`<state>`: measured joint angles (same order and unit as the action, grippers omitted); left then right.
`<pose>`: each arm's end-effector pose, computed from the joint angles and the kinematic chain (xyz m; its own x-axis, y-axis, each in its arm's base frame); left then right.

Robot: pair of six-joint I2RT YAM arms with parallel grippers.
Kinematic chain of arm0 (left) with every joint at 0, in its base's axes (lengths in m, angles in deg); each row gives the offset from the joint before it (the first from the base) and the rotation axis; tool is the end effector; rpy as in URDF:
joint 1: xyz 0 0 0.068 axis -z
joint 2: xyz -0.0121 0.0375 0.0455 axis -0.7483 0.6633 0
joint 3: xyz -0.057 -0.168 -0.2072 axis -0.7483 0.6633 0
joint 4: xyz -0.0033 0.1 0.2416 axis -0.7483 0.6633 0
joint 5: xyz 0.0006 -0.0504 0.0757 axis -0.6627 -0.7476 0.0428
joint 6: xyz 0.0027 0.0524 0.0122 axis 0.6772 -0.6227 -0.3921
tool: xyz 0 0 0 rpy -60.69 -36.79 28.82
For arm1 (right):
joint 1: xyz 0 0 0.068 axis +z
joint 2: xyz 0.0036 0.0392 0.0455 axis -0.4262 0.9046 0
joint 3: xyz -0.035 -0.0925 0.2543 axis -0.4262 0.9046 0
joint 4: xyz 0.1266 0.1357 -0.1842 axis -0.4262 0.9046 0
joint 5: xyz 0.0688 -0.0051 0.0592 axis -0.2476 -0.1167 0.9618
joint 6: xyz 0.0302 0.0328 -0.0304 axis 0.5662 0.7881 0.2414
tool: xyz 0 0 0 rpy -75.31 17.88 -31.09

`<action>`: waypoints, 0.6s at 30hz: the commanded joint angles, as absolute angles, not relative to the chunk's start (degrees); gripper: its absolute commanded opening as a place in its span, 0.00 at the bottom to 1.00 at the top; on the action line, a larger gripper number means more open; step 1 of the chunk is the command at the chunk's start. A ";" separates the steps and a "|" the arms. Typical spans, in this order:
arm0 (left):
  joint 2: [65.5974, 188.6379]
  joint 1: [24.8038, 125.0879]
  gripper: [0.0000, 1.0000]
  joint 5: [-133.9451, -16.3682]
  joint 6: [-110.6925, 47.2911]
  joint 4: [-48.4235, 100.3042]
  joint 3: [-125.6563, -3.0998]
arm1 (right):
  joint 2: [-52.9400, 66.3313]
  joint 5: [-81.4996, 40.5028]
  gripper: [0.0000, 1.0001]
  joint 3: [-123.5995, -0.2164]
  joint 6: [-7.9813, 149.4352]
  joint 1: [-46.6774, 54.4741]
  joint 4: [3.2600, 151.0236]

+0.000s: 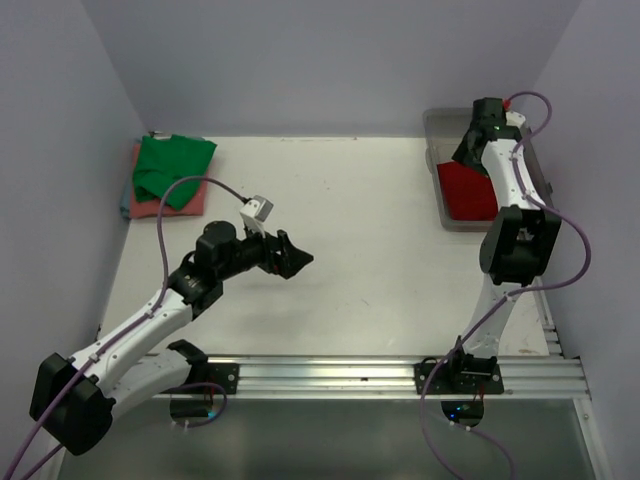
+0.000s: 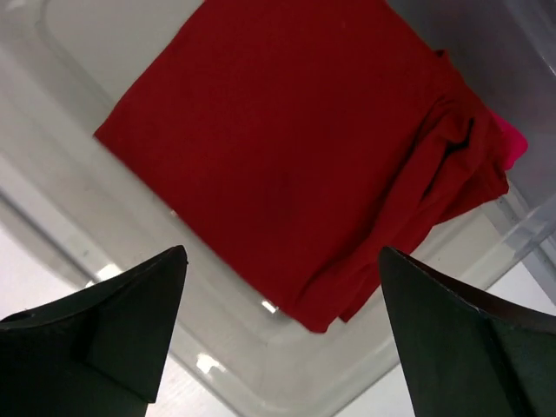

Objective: Fold and stack the t-shirts
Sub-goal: Grab the tshirt from the pile

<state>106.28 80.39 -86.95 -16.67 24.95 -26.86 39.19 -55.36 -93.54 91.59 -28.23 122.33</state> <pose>0.1809 -0.1271 0.2705 -0.5669 -0.1424 -0.8114 0.5834 0.6260 -0.5175 0.4391 -0.0393 0.3048 -0.5458 0.4423 -0.7117 0.6557 0.7542 -0.0342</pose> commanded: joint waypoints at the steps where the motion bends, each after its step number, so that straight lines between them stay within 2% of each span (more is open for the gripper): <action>1: 104.28 80.61 1.00 -84.48 -15.60 26.81 -25.78 | 44.43 -54.07 0.95 -99.47 93.44 -31.19 126.29; 5: 103.22 80.61 1.00 -83.51 -14.72 26.73 -24.64 | 50.05 -49.42 0.82 -99.92 94.76 -34.36 125.33; 6: 103.13 80.61 1.00 -83.33 -14.63 26.90 -24.47 | 50.59 -48.02 0.74 -99.31 94.76 -35.07 124.37; 9: 102.95 80.61 1.00 -82.98 -14.63 27.34 -24.29 | 52.52 -45.20 0.63 -97.73 95.20 -35.95 122.96; 14: 102.51 80.61 1.00 -82.28 -14.45 27.69 -23.85 | 53.76 -42.65 0.61 -95.35 95.47 -36.30 121.11; 16: 102.34 80.61 1.00 -82.28 -14.36 27.69 -23.67 | 53.93 -41.86 0.58 -94.91 95.47 -36.30 120.32; 18: 102.25 80.61 1.00 -82.10 -14.36 27.60 -23.50 | 53.85 -41.50 0.42 -94.03 95.47 -36.30 119.88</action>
<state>103.37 80.39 -83.04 -14.94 28.03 -24.17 53.97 -44.65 -95.35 94.57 -36.58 121.34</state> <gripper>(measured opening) 0.997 0.475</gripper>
